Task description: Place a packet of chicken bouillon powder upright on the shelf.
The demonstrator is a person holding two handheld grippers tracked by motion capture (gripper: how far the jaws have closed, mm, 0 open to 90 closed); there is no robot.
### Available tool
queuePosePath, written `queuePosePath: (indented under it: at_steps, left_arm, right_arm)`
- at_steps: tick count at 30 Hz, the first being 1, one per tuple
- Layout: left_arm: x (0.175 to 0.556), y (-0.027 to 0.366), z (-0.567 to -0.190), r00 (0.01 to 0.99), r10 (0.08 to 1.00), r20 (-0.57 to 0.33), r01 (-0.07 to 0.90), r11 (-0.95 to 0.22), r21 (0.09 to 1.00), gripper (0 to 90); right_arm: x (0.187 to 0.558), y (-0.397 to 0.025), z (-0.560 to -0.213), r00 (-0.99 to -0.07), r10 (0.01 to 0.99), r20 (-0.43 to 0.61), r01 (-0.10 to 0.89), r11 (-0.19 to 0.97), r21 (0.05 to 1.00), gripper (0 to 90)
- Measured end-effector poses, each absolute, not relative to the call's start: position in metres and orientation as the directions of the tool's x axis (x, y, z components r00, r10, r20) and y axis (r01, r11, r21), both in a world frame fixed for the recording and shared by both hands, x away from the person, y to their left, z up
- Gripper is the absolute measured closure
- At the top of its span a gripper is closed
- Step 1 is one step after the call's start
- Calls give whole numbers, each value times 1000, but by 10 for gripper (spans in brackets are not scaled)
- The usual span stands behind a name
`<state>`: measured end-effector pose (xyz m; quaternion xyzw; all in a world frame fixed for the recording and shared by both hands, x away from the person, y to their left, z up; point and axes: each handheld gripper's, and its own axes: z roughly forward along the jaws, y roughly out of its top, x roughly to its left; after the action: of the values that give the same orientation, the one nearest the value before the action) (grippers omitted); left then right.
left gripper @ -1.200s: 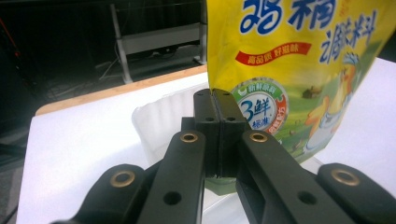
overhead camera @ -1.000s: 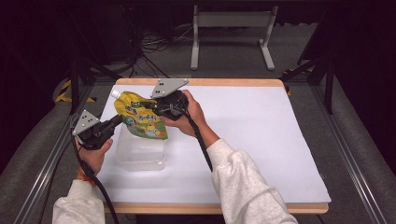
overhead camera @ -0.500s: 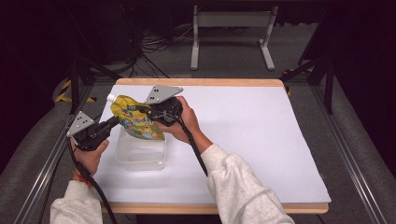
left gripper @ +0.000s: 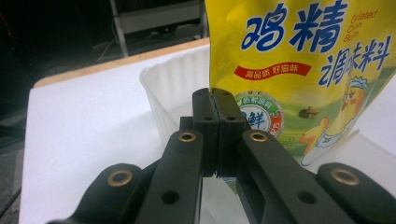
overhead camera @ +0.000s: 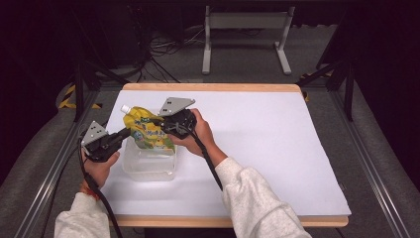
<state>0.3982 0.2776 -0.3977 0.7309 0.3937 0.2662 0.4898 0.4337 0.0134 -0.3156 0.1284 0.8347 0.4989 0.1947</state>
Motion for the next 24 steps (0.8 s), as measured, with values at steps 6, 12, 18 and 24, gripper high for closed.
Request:
queuePosePath:
  at_steps: [6,12,18,24]
  left_arm:
    - [398,277,-401,553,833,11,321,-226,920,893]
    - [398,277,-404,546,838,20,327,-235,915,894]
    - [397,276,-405,539,842,20,328,-231,916,889]
    - [395,275,-404,532,846,32,325,-239,915,859]
  right_arm:
    - [436,9,-324,-889,422,-176,45,465,884,898]
    - [436,10,-327,-885,432,-175,50,460,886,898]
    - [435,10,-329,-883,434,-176,48,458,888,897]
    - [436,9,-330,-882,437,-174,56,465,883,891]
